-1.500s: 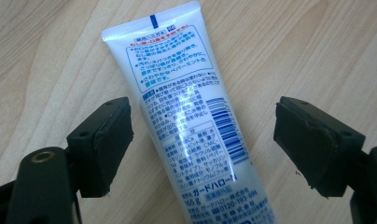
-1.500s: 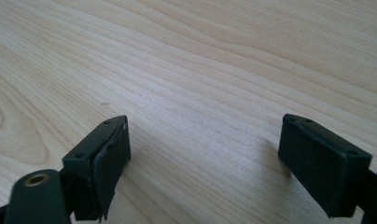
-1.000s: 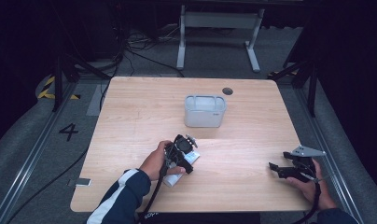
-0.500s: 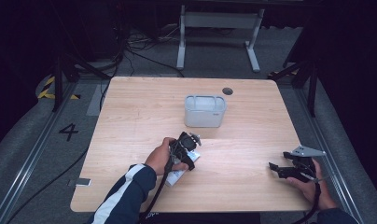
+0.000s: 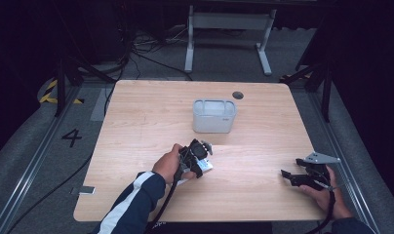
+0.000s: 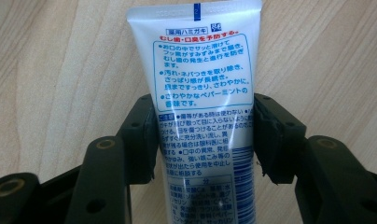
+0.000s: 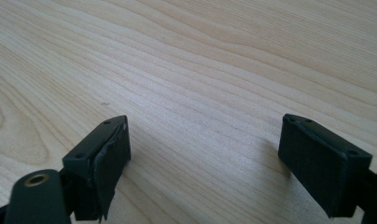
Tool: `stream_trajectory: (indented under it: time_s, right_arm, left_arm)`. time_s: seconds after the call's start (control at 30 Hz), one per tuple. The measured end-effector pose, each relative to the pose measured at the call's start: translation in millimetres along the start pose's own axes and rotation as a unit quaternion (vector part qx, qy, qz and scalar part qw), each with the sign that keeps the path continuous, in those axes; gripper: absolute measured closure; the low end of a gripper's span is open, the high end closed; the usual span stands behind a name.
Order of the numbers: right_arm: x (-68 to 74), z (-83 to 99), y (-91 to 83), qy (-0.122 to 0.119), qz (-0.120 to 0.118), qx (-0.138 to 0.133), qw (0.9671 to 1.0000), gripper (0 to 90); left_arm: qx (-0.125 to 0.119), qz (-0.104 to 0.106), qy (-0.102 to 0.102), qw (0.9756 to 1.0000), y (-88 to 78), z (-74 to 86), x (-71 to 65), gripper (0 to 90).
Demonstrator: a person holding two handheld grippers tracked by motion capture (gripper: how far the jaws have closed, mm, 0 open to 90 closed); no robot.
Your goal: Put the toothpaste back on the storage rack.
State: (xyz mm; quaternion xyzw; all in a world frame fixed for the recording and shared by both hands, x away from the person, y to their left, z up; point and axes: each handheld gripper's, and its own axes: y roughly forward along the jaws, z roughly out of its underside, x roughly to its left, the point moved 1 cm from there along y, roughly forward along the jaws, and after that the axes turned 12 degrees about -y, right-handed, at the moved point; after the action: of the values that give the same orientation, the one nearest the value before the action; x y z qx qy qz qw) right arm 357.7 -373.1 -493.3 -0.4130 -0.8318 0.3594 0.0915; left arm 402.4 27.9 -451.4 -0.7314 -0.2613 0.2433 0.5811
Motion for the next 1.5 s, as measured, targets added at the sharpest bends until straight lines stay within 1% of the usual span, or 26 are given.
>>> stream_trajectory:
  time_s: [0.1,0.2,0.27,0.33,0.4,0.53,0.6,0.67,0.7,0.73,0.9,0.93,0.97,1.03,1.07,1.1,1.13,1.17,1.27,1.33,1.37,1.4,1.47,1.5]
  right_arm:
    - [0.0,0.0,0.0,0.000,0.000,0.000,1.0000,17.0]
    - [0.0,0.0,0.0,0.000,0.000,0.000,1.0000,17.0]
    - [0.0,0.0,0.0,0.000,0.000,0.000,1.0000,17.0]
    - [0.0,0.0,0.0,0.000,0.000,0.000,1.0000,17.1]
    - [0.0,0.0,0.0,0.000,0.000,0.000,1.0000,17.0]
    - [0.0,0.0,0.0,0.000,0.000,0.000,1.0000,17.1]
    - [0.0,0.0,0.0,0.000,0.000,0.000,1.0000,17.1]
    - [0.0,0.0,0.0,0.000,0.000,0.000,1.0000,17.0]
    - [0.0,0.0,0.0,0.000,0.000,0.000,1.0000,17.0]
    - [0.0,0.0,0.0,0.000,0.000,0.000,1.0000,17.1]
    - [0.0,0.0,0.0,0.000,0.000,0.000,1.0000,17.1]
    - [0.0,0.0,0.0,0.000,0.000,0.000,1.0000,17.1]
    - [0.0,0.0,0.0,0.000,0.000,0.000,1.0000,17.1]
    - [0.0,0.0,0.0,0.000,0.000,0.000,1.0000,17.0]
    - [0.0,0.0,0.0,0.000,0.000,0.000,1.0000,17.0]
    - [-0.1,0.0,0.0,0.000,0.000,0.000,1.0000,17.1]
    - [0.0,0.0,0.0,0.000,0.000,0.000,1.0000,17.0]
    - [0.0,0.0,0.0,0.000,0.000,0.000,1.0000,17.1]
    - [0.0,0.0,0.0,0.000,0.000,0.000,1.0000,17.0]
    - [0.0,0.0,0.0,0.000,0.000,0.000,1.0000,17.1]
    - [-0.1,0.0,0.0,0.000,0.000,0.000,1.0000,17.0]
    - [0.0,0.0,0.0,0.000,0.000,0.000,1.0000,17.0]
    - [0.0,0.0,0.0,0.000,0.000,0.000,1.0000,17.1]
    - [0.0,0.0,0.0,0.000,0.000,0.000,1.0000,17.1]
  left_arm:
    - [-0.008,0.011,-0.005,0.9999,-1.9,2.2,2.3,53.6]
    - [-0.016,0.018,-0.004,0.9997,-3.7,4.1,4.0,56.6]
    - [-0.025,0.017,-0.005,0.9995,-6.3,5.3,4.4,59.6]
    - [-0.040,0.015,-0.008,0.9991,-9.3,6.3,4.7,61.3]
    - [-0.053,0.012,-0.005,0.9985,-13.8,7.4,5.1,62.5]
    - [-0.078,0.014,-0.004,0.9969,-23.5,9.8,6.1,63.6]
    - [-0.095,0.014,-0.002,0.9954,-29.7,11.6,7.3,63.9]
    - [-0.112,0.019,-0.005,0.9935,-36.8,14.4,8.2,64.2]
    - [-0.112,0.019,-0.005,0.9935,-36.8,14.4,8.2,64.4]
    - [-0.119,0.023,-0.003,0.9926,-40.3,16.0,8.8,64.4]
    - [-0.156,0.029,-0.004,0.9873,-54.7,23.1,12.2,64.7]
    - [-0.167,0.029,-0.009,0.9855,-56.8,24.4,13.1,64.8]
    - [-0.172,0.029,-0.014,0.9845,-59.1,25.6,14.1,64.8]
    - [-0.194,0.027,-0.024,0.9804,-62.9,27.2,16.3,65.0]
    - [-0.202,0.025,-0.026,0.9786,-64.7,27.6,17.4,65.1]
    - [-0.213,0.025,-0.028,0.9763,-66.0,28.1,17.9,65.1]
    - [-0.222,0.021,-0.025,0.9744,-67.7,28.0,19.2,65.1]
    - [-0.226,0.021,-0.028,0.9735,-69.8,28.0,19.9,65.1]
    - [-0.243,0.023,-0.030,0.9693,-75.9,27.3,20.9,65.2]
    - [-0.255,0.029,-0.032,0.9661,-80.0,26.2,20.8,65.1]
    - [-0.257,0.027,-0.031,0.9654,-82.4,25.6,20.9,65.1]
    - [-0.262,0.027,-0.028,0.9642,-83.9,24.5,20.6,65.1]
    - [-0.275,0.029,-0.028,0.9605,-86.4,22.8,20.0,65.1]
    - [-0.279,0.032,-0.029,0.9593,-87.8,21.8,20.0,65.1]
